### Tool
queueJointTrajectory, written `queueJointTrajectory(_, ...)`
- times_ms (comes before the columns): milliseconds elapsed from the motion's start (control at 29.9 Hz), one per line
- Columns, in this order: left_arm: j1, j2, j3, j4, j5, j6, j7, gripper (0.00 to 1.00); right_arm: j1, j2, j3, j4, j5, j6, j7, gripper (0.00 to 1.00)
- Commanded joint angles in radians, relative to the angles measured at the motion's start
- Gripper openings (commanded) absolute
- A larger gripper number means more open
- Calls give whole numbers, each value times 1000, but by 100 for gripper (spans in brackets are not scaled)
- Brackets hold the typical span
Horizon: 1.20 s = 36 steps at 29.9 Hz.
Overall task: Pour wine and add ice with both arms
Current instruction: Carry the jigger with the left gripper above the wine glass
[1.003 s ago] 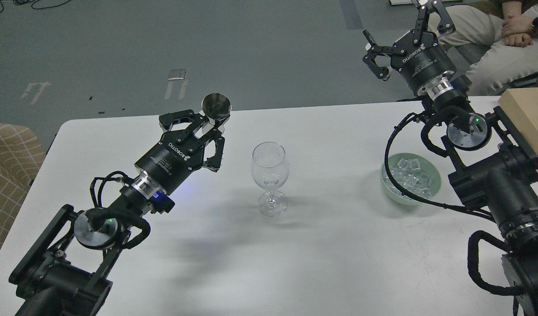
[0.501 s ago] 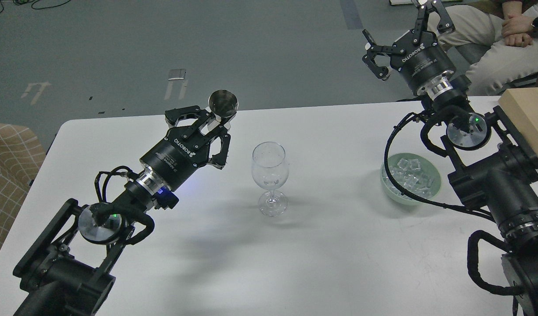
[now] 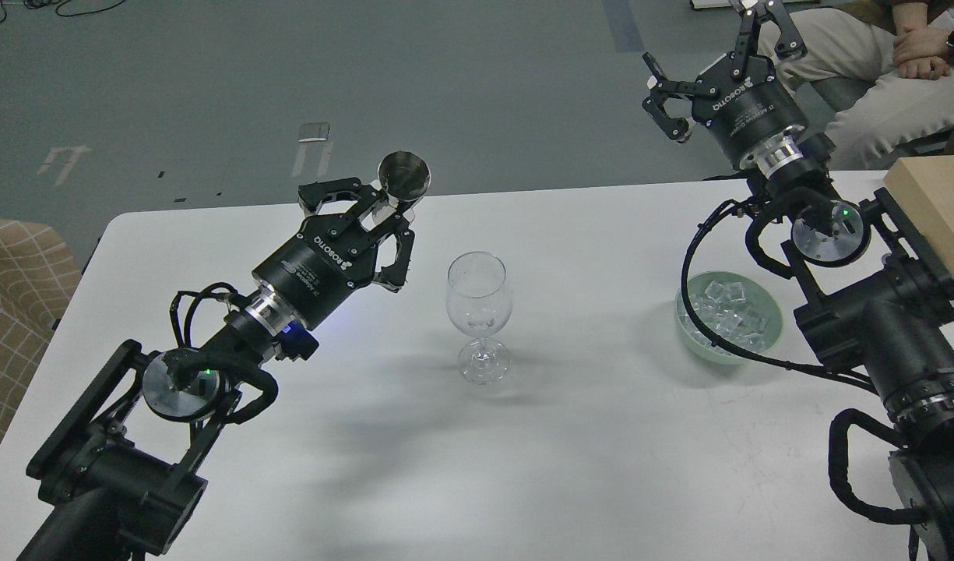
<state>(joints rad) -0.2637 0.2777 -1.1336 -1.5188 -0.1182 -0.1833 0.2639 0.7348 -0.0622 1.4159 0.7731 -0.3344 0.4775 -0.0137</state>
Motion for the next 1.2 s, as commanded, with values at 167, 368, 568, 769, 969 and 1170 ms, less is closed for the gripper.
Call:
queueJointTrajectory(167, -15, 0, 2, 15, 18, 1, 0, 1, 0, -1, 0, 0, 0, 1, 0, 100)
queueJointTrajectory(368, -19, 0, 2, 15, 20, 1, 0, 1, 0, -1, 0, 0, 0, 0, 1, 100)
queueJointTrajectory(568, -19, 0, 2, 19, 32, 1, 8, 1, 0, 1, 0, 0, 0, 0, 1, 100)
queueJointTrajectory(769, -26, -2, 2, 20, 43, 1, 12, 1, 0, 1, 1, 0, 0, 0, 1, 100)
queueJointTrajectory(969, -37, -3, 2, 22, 57, 1, 12, 1, 0, 7, 0, 0, 0, 0, 1, 100)
queueJointTrajectory(1170, -54, -2, 31, 26, 63, 1, 12, 1, 0, 7, 0, 0, 0, 0, 1, 100)
